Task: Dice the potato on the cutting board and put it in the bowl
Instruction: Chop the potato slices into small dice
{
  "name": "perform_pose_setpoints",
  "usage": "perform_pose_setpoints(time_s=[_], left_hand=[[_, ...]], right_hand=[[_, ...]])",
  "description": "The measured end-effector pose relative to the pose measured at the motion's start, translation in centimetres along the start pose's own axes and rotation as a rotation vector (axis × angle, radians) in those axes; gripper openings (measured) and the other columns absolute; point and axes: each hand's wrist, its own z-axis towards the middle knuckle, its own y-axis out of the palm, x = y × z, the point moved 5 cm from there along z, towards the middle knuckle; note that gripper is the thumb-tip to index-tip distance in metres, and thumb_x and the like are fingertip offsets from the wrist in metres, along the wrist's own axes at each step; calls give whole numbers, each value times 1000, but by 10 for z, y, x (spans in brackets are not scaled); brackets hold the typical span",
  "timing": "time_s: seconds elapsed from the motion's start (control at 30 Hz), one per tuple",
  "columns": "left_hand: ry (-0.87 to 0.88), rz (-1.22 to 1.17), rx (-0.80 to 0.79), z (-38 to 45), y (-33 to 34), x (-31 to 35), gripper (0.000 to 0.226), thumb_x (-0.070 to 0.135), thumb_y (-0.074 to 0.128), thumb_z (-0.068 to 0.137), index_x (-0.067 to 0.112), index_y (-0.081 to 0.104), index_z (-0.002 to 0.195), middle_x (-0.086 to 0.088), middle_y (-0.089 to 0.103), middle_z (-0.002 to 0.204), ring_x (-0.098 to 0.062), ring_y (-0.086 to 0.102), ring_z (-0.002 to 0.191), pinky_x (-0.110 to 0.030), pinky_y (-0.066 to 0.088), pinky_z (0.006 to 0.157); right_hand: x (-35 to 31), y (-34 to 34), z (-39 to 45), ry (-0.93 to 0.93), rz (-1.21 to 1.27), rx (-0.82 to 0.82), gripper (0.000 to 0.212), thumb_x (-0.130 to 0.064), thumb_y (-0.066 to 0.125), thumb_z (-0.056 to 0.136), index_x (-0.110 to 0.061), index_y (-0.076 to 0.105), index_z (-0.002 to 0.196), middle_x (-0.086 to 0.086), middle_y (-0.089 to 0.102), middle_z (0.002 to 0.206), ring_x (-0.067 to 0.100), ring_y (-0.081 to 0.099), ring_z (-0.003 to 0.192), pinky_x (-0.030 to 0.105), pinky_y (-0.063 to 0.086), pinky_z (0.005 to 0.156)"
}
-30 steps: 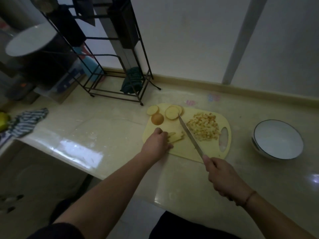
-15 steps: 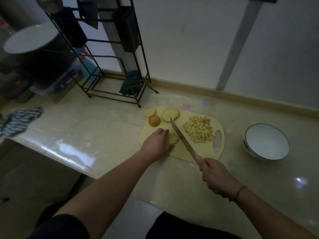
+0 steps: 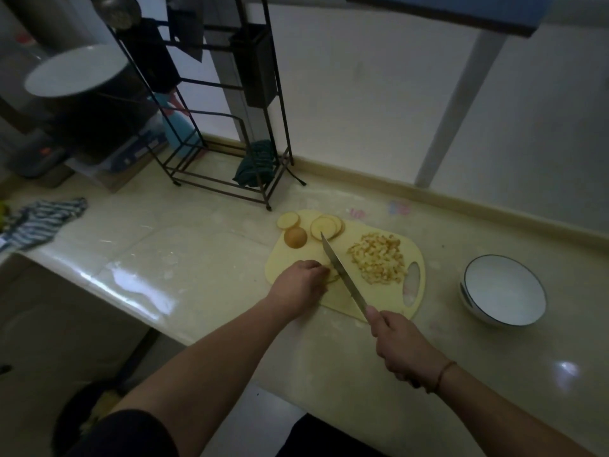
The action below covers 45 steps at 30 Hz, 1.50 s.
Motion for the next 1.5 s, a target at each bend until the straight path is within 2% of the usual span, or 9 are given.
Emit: perform_pose_setpoints(time_s=[0.17,0.3,0.37,0.47,0.67,0.87,1.1,1.2,1.5], left_hand=[[3,21,105,-8,6,9,35,17,72,87,8,71,120,-17,68,118,-38,64,106,-42,56,84],[28,56,104,-9,7,13,33,15,73,85,3,71,117,-20,68,111,-40,66,95,-42,59,78],[34,106,112,-10,5,15,35,23,65,89,6,68,120,-17,67,113,-38,66,92,-42,59,73],[72,247,143,-9,1,19,44,39,49,88,11,67,117,-11,68,110,-32,63,81,-37,55,60],[189,202,194,-10,-1,21,39,30,57,88,4,68,115,-15,65,115,-34,62,98,-38,54,77],[245,127,198,-5,9,15,32,22,56,92,2,72,111,-18,67,116,-35,64,104,-39,56,83],[289,71,206,2,12,17,30,20,55,90,1,75,103,-17,70,105,-34,66,94,-37,58,72],[277,43,205,4,12,12,30,20,56,90,2,75,104,-17,69,100,-35,66,88,-37,57,68],[272,7,219,4,8,9,30,26,59,92,4,78,99,-16,68,96,-33,66,82,-35,56,65]], right_hand=[[4,-5,4,-17,40,-54,51,-63,30,94,-15,42,82,9,44,70,14,32,38,21,27,38],[5,-18,10,-124,-86,-46,61,-60,30,94,-4,52,86,5,48,69,2,35,38,16,28,38],[7,-22,14,-161,-124,-32,59,-56,32,97,-2,54,85,3,51,68,4,38,44,17,30,43],[9,-25,19,-225,-140,11,52,-53,36,97,-11,49,69,1,52,62,11,46,50,25,33,50],[5,-25,24,-266,-133,17,50,-49,39,98,-11,48,67,1,53,60,12,50,56,20,37,54],[-1,-24,18,-288,-72,40,48,-45,43,98,-13,46,62,-4,47,55,3,46,49,16,38,53],[4,-18,16,-257,-58,46,47,-46,42,98,-13,45,64,-3,49,56,4,47,51,15,37,54],[6,-17,13,-247,-41,30,48,-48,41,98,-13,45,65,0,51,57,6,46,50,21,39,56],[8,-16,12,-253,-88,41,47,-46,41,98,-14,43,63,-2,45,54,5,47,52,20,37,56]])
